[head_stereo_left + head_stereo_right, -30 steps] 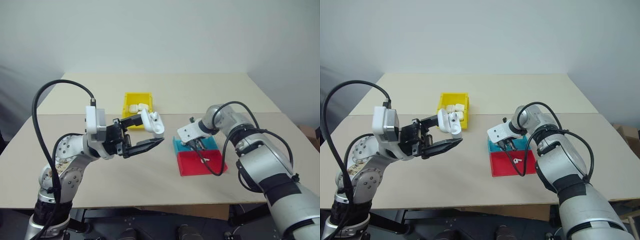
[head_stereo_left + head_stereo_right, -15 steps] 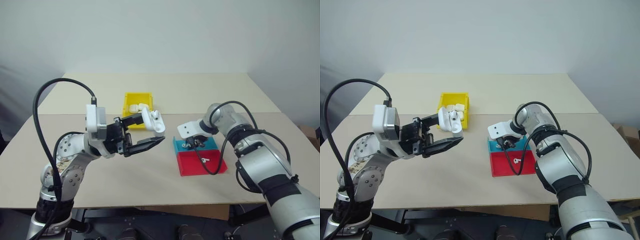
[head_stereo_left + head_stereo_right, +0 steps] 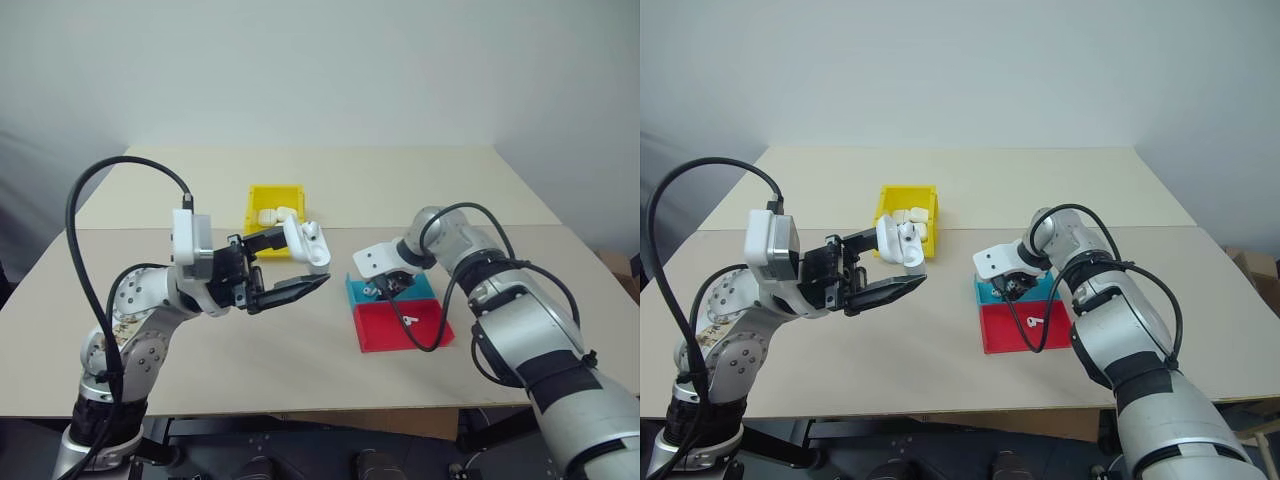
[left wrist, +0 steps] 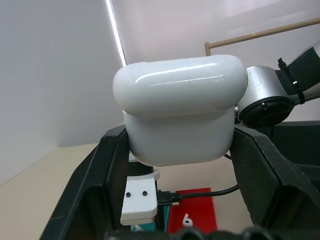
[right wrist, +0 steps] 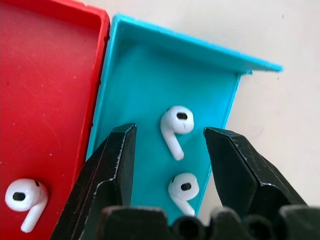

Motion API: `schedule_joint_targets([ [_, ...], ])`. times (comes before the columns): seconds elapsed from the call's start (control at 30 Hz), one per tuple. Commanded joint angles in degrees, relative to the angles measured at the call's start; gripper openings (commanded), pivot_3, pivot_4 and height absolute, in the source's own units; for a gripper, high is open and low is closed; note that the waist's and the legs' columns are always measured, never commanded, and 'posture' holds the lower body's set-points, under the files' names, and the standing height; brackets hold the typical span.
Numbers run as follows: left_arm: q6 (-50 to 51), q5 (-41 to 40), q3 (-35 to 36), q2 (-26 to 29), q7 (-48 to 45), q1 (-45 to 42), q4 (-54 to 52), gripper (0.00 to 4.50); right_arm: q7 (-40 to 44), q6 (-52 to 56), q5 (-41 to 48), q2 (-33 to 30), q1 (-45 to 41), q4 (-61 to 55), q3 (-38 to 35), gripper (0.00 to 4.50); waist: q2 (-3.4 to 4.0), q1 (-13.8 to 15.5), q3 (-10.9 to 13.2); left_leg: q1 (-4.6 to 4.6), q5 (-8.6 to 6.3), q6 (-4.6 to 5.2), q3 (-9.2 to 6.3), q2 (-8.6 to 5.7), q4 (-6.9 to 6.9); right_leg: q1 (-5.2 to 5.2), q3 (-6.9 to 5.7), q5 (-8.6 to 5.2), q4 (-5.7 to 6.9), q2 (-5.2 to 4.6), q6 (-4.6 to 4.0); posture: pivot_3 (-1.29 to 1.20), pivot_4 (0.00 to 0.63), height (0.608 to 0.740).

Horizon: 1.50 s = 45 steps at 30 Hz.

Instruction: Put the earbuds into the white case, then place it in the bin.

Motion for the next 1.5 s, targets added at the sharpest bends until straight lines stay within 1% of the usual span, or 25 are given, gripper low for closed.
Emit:
schedule_joint_targets([
  [0.03, -0.9, -0.1, 0.9, 0.5, 0.0, -0.4, -1.4, 2.76, -0.7, -1.7, 1.3, 0.2, -0.8, -0.7, -1.1, 2.6, 0.0, 0.0, 0.0, 0.0, 0.0, 0.0, 0.0, 0.0, 0.0, 0.0, 0.0, 0.0, 0.0, 0.0, 0.0, 0.0, 0.15, 0.74],
  [0.23, -0.8, -0.3, 1.1, 0.9, 0.1, 0.0, -1.8, 2.76, -1.9, -2.8, 0.4, 0.3, -1.0, 0.0, -0.6, 2.6, 0.0, 0.1, 0.0, 0.0, 0.0, 0.0, 0.0, 0.0, 0.0, 0.0, 0.0, 0.0, -0.01, -0.01, 0.0, 0.0, 0.15, 0.74],
  [0.33, -0.7, -0.4, 1.2, 1.0, 0.2, 0.1, -1.9, 2.76, -1.8, -3.2, 0.0, 0.3, -1.2, 0.4, -0.2, 2.01, 0.0, 0.0, 0.0, 0.0, 0.0, 0.0, 0.0, 0.0, 0.0, 0.0, 0.0, 0.0, 0.0, 0.0, 0.0, 0.0, 0.15, 0.74],
  [0.43, -0.6, -0.6, 1.2, 1.1, 0.4, 0.3, -2.3, 2.76, -1.6, -3.7, -0.4, 0.1, -1.2, 0.5, 0.3, 1.05, 0.0, 0.0, 0.0, 0.0, 0.0, 0.0, 0.0, 0.0, 0.0, 0.0, 0.0, 0.0, 0.0, 0.0, 0.0, 0.0, 0.15, 0.74],
  [0.7, -0.4, -0.8, 1.1, 1.1, 0.7, 0.2, -2.5, 2.76, -2.7, -2.1, -0.1, 0.5, -1.1, 0.5, -0.2, 1.05, 0.0, 0.0, 0.0, 0.0, 0.0, 0.0, 0.0, 0.0, 0.0, 0.0, 0.0, 0.0, 0.0, 0.0, 0.0, 0.0, 0.15, 0.74],
  [0.83, -0.3, -1.4, 1.0, 1.0, 0.1, -0.2, -1.9, 2.76, -0.2, 4.3, 4.6, 0.1, -2.6, 0.1, -4.8, 1.05, 0.0, 0.1, 0.0, 0.0, 0.0, 0.0, 0.0, 0.0, 0.0, 0.0, 0.0, 0.0, 0.0, 0.0, 0.0, 0.0, 0.15, 0.74],
  [0.97, -0.3, -1.7, 0.4, 0.4, -0.9, -1.7, -0.2, 2.76, 3.5, 12.1, 9.9, -1.9, -2.9, -3.5, -9.8, 1.05, 0.0, 0.1, 0.0, -0.01, 0.0, 0.0, 0.0, 0.0, 0.0, 0.0, 0.0, 0.0, 0.0, 0.0, 0.0, 0.0, 0.15, 0.74],
  [1.03, -0.4, -1.7, -0.1, -0.2, -1.7, -2.6, 0.8, 2.76, 6.6, 18.3, 13.3, -4.2, -1.0, -9.4, -12.6, 1.05, 0.0, 0.2, 0.0, -0.01, 0.0, 0.0, 0.0, 0.0, 0.0, 0.0, 0.0, 0.0, -0.01, 0.0, 0.0, 0.0, 0.15, 0.74],
  [1.1, -0.5, -1.9, -0.2, -0.6, -2.5, -3.5, 1.9, 2.76, 9.3, 26.5, 17.1, -7.1, 2.9, -19.2, -15.4, 1.05, 0.0, 0.6, 0.0, -0.04, 0.0, 0.0, 0.0, -0.01, 0.0, 0.0, -0.02, 0.0, -0.02, -0.01, 0.01, 0.0, 0.15, 0.74],
  [1.17, -0.4, -2.0, -0.1, -0.9, -3.2, -4.1, 2.8, 2.76, 10.7, 37.0, 21.6, -10.0, 7.9, -32.3, -18.5, 1.05, 0.0, 1.0, 0.0, -0.09, 0.0, 0.0, -0.04, -0.01, 0.0, 0.02, -0.08, -0.01, -0.08, -0.02, 0.02, 0.0, 0.15, 0.74],
  [1.23, -0.3, -2.3, -0.2, -1.1, -4.0, -4.6, 3.7, 2.76, 10.1, 49.7, 27.2, -12.7, 12.9, -45.7, -23.1, 1.05, 0.0, 1.2, 0.0, -0.11, -0.01, -0.01, -0.02, -0.01, 0.0, -0.01, -0.07, -0.02, -0.06, -0.03, 0.02, 0.0, 0.15, 0.74],
  [1.3, -0.3, -2.2, -0.5, -1.2, -5.2, -5.1, 4.8, 2.76, 7.4, 62.7, 33.7, -14.4, 17.5, -57.8, -29.3, 1.05, 0.04, 1.6, 0.0, -0.15, -0.01, -0.01, -0.02, 0.0, 0.0, -0.07, -0.07, -0.04, -0.04, -0.02, 0.01, 0.0, 0.15, 0.74],
  [1.37, -0.5, -2.1, -0.9, -1.5, -6.2, -5.6, 6.1, 2.76, 3.6, 75.4, 40.5, -14.8, 20.8, -67.4, -36.0, 1.05, 0.07, 1.6, 0.0, -0.13, -0.01, -0.01, -0.01, 0.0, 0.0, -0.09, -0.06, -0.04, 0.0, -0.01, 0.0, 0.0, 0.15, 0.74],
  [1.4, -0.7, -1.8, -1.2, -1.6, -6.6, -5.8, 6.7, 2.76, 1.4, 80.5, 43.7, -14.3, 22.1, -71.4, -39.6, 1.05, 0.07, 1.7, 0.0, -0.13, -0.01, -0.01, -0.03, 0.0, 0.0, -0.09, -0.06, -0.03, 0.02, -0.01, 0.0, 0.0, 0.15, 0.74],
  [1.47, -1.3, -0.8, -2.0, -2.1, -7.6, -6.3, 8.1, 2.76, -4.0, 93.4, 50.2, -11.5, 22.6, -78.9, -49.2, 1.05, 0.07, 1.6, 0.0, -0.06, -0.01, -0.01, -0.04, 0.0, 0.02, -0.05, -0.06, -0.06, 0.03, -0.01, 0.06, 0.0, 0.15, 0.74],
  [1.5, -1.6, -0.6, -2.2, -2.2, -7.9, -6.4, 8.4, 2.76, -6.3, 97.7, 52.7, -10.2, 22.8, -82.0, -52.5, 1.05, 0.07, 1.7, 0.0, -0.05, -0.01, -0.01, -0.05, 0.0, 0.03, -0.03, -0.06, -0.1, 0.03, 0.0, 0.13, 0.0, 0.15, 0.74],
])
